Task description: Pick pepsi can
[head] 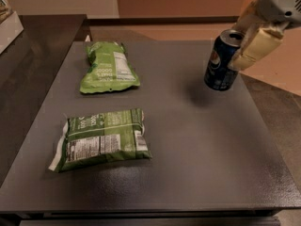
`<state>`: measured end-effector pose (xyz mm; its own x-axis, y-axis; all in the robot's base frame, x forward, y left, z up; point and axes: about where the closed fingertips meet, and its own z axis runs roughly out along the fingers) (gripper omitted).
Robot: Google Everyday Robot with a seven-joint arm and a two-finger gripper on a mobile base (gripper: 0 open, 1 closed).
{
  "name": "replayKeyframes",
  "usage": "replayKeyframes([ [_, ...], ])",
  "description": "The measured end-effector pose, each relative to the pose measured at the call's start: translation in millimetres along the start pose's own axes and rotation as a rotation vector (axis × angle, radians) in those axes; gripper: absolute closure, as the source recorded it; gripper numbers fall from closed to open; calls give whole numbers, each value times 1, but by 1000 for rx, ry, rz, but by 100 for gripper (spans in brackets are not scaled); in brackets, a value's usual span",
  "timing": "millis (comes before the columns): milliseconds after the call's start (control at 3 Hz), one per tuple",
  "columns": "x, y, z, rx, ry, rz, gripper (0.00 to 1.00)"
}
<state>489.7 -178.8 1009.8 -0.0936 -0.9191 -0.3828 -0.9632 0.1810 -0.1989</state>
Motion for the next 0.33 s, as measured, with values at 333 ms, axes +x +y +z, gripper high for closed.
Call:
replayKeyframes([
  [333, -3, -4, 0, 15, -8, -3, 100],
])
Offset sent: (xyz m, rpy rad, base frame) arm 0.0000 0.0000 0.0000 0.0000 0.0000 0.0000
